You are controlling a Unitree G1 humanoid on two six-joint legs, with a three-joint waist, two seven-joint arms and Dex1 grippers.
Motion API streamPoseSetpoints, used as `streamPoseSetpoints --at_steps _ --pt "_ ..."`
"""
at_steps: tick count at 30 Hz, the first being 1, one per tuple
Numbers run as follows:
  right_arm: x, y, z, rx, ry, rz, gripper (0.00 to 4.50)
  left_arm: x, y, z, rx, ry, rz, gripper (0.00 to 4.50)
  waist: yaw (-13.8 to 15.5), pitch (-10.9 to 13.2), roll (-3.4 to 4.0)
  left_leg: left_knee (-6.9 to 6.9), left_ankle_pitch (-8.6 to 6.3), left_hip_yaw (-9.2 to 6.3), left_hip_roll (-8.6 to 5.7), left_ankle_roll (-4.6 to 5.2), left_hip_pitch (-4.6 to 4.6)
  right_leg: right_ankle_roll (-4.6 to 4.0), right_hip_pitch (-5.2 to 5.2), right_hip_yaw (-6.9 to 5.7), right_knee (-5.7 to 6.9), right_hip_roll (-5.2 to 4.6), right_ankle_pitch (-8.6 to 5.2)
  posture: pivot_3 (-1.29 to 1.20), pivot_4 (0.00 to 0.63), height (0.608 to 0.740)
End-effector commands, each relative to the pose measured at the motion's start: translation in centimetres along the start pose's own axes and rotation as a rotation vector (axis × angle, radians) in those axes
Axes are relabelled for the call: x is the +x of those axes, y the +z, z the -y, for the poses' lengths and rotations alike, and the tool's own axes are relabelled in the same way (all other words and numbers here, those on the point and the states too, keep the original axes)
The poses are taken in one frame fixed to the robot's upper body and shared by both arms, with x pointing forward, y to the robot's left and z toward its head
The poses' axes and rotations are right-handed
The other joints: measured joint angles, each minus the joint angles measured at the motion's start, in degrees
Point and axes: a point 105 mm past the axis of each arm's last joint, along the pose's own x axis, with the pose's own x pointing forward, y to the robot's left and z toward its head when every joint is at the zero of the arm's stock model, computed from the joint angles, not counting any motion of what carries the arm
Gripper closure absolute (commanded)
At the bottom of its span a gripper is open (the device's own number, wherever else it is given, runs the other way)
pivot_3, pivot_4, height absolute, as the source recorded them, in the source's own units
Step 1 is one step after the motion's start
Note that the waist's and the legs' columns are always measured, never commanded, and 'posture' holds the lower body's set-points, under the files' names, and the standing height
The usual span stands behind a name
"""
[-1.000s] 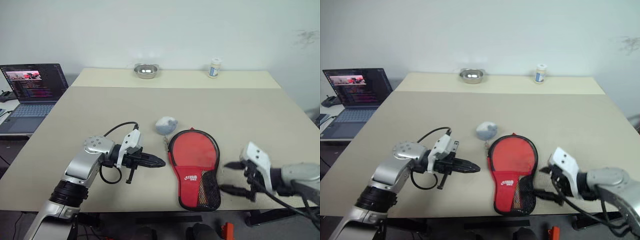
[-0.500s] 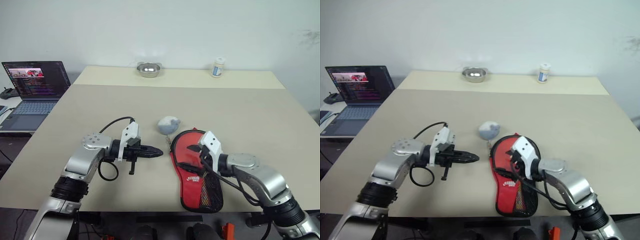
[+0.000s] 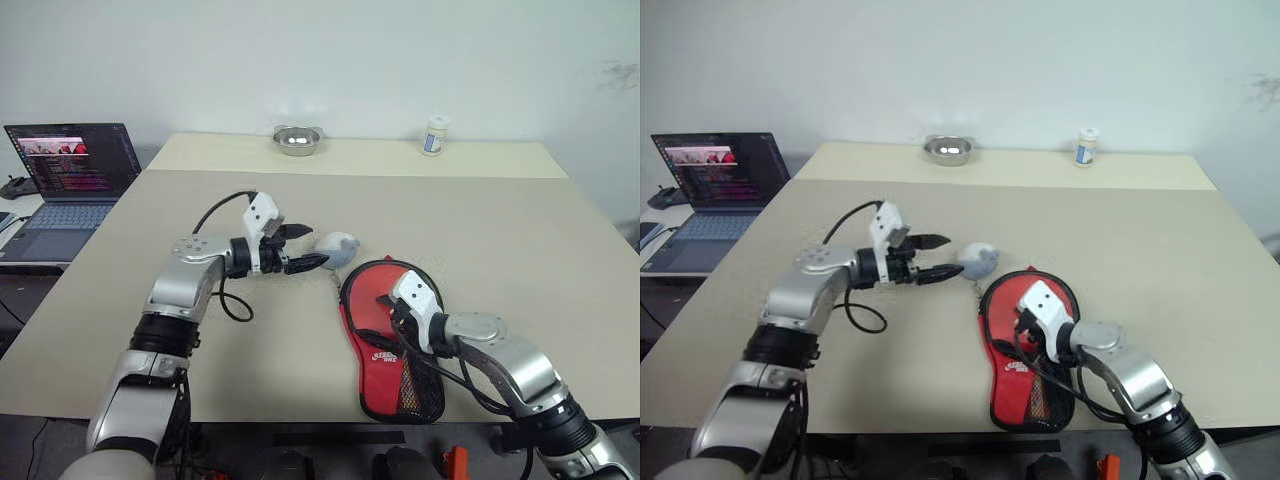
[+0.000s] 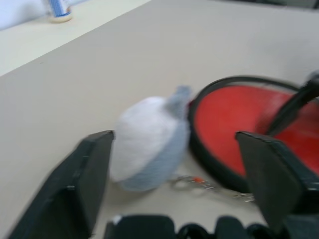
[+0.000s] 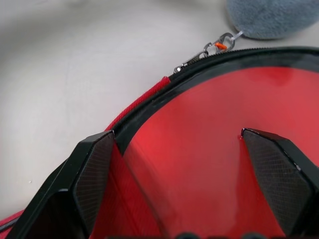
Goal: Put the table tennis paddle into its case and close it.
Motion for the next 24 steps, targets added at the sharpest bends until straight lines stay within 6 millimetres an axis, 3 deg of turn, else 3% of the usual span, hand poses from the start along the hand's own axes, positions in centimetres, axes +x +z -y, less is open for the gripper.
streamPoseSetpoints --at_steps 1,7,15,18,24 --pt "0.1 0.7 -0.3 -0.02 0.019 0.015 0.0 1.5 -0.6 -0.3 0.063 -0.022 -0.057 0.06 0.0 0.0 0.0 0.0 0.0 0.01 -0.02 0.0 0.0 0.0 0.0 0.01 0.0 0.0 0.0 0.0 0.15 0.74" --pt "0.1 1.3 -0.4 -0.024 0.014 0.031 0.0 3.7 -1.5 -0.4 0.039 -0.053 -0.093 0.06 0.0 0.0 -0.01 0.0 0.0 0.03 -0.01 0.0 -0.05 0.0 -0.04 0.0 -0.04 0.0 0.0 0.0 0.15 0.74" --pt "-0.7 3.1 -0.3 -0.063 0.004 0.073 0.0 5.0 -3.7 -0.2 0.014 -0.01 -0.172 0.06 0.0 0.0 -0.01 0.0 -0.01 0.02 -0.01 0.01 -0.04 0.0 -0.04 0.0 -0.02 0.0 0.0 0.0 0.15 0.74" --pt "-1.2 3.1 0.5 -0.086 -0.028 0.061 0.0 4.9 -4.3 -0.1 0.015 -0.013 -0.183 0.6 0.0 0.0 -0.02 0.0 -0.01 0.01 -0.01 0.01 -0.05 0.0 -0.03 -0.02 -0.02 -0.01 0.0 0.0 0.15 0.74" --pt "-1.3 1.9 2.0 -0.079 -0.105 0.014 0.0 5.0 -4.9 0.1 0.011 -0.005 -0.198 2.72 0.0 0.0 -0.04 0.0 -0.01 0.0 -0.01 0.01 -0.05 0.0 -0.03 -0.03 -0.02 -0.02 0.0 0.0 0.15 0.74"
